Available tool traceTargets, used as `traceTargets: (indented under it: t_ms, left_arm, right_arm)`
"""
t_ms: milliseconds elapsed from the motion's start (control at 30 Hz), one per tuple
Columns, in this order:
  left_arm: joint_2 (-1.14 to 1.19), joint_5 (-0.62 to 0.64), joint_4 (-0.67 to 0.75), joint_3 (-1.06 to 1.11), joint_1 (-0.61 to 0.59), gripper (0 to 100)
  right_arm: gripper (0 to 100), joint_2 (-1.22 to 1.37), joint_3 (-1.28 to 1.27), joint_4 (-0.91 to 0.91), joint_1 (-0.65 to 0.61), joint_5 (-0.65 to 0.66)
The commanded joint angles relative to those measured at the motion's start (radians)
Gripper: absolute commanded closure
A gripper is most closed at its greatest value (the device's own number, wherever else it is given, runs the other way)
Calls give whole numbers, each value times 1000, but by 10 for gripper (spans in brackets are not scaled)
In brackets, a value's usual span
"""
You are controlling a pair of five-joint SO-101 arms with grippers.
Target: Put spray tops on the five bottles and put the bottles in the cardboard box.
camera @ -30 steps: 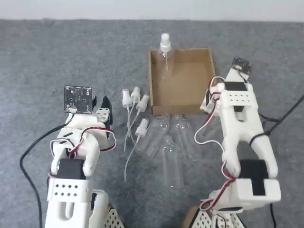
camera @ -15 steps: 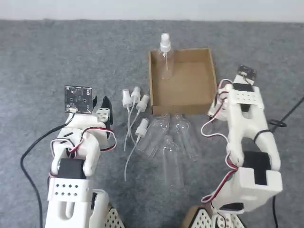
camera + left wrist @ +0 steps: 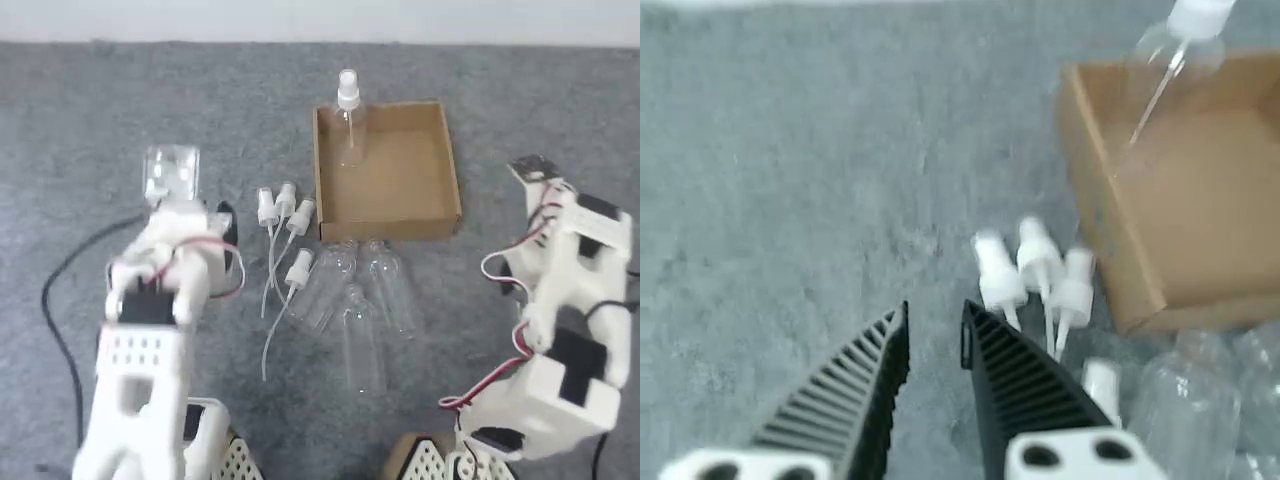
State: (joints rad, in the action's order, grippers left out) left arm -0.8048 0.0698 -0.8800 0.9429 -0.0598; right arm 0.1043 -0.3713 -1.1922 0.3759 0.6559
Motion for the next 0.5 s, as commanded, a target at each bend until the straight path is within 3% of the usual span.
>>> traceTargets:
  t_ms: [0, 333, 467]
  left_arm:
    - [321, -34, -81, -286, 5, 923]
    - [1014, -63, -199, -845, 23, 820]
    - [1171, 11, -198, -975, 29, 804]
  right_arm:
    - [963, -125, -114, 61, 70, 143]
    - [861, -248, -270, 147, 91, 160]
    - [861, -246, -272, 153, 93, 160]
